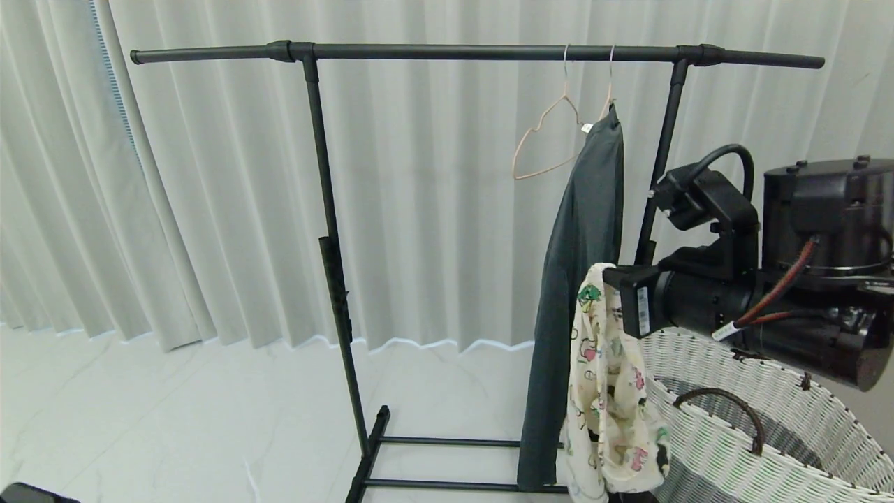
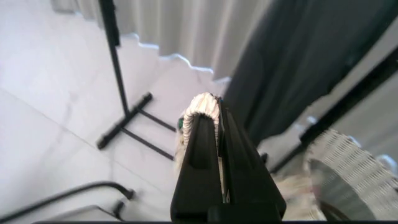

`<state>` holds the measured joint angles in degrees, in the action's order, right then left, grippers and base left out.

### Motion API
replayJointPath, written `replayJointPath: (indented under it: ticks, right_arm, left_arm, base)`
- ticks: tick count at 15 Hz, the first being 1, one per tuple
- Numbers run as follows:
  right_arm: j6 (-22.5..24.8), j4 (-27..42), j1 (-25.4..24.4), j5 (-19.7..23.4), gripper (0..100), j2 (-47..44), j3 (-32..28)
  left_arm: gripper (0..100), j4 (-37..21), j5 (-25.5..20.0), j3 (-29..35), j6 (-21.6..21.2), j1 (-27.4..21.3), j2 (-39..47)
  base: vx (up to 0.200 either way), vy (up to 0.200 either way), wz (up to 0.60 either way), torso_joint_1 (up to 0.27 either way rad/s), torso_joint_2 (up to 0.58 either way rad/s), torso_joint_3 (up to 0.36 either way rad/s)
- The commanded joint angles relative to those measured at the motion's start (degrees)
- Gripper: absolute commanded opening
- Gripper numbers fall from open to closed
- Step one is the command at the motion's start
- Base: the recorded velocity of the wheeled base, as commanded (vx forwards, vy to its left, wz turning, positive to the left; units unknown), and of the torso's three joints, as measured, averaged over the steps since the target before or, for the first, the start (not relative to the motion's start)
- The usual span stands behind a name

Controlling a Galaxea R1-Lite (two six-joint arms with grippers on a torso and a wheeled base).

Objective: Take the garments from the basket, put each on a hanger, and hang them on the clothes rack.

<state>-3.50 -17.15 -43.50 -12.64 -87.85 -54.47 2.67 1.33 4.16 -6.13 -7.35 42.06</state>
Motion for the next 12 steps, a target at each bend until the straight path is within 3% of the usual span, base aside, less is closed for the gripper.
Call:
replayJointPath:
  ticks: [1,3,5,6,7,9,12]
  right_arm:
    - [-1.4,-0.1,-0.7,0.0,0,-4.4,-4.8]
    - [-3.1,-0.1,-2.4,0.0,0,-8.0,-10.9]
    - [-3.1,-0.1,-4.8,0.1,0,-10.1,-14.2]
    - [-3.1,-0.1,-6.3,0.1,0,-11.0,-15.7]
    - [-3.1,-0.1,-6.7,0.1,0,-11.5,-16.2]
    - [-3.1,-0.1,-9.6,0.4,0,-13.6,-20.7]
    - [-3.1,0.1,-11.2,0.4,0,-15.2,-24.6]
  left_arm:
    - [100,0.1,-4.8,8.1,-0.1,-0.2,-1.5]
    - [100,0.1,-12.9,18.4,0.1,-3.0,2.7]
    - [100,0.1,-13.7,23.9,3.5,-11.5,5.7]
    - [100,0.1,-13.3,26.3,6.7,-16.9,7.4]
    - [100,0.1,-13.0,27.1,8.0,-18.8,8.1]
    - [100,0.1,-7.1,32.1,13.3,-29.1,15.4]
    - [100,0.1,-2.4,34.4,15.0,-34.8,22.5]
  base:
    - [0.0,0.0,0.0,0.0,0.0,0.0]
    - [0.0,0.0,0.0,0.0,0.0,0.0]
    - [0.0,0.0,0.0,0.0,0.0,0.0]
    - [0.0,0.0,0.0,0.0,0.0,0.0]
    - [0.0,0.0,0.0,0.0,0.0,0.0]
    - [0.0,0.0,0.0,0.0,0.0,0.0]
    - [0.0,0.0,0.0,0.0,0.0,0.0]
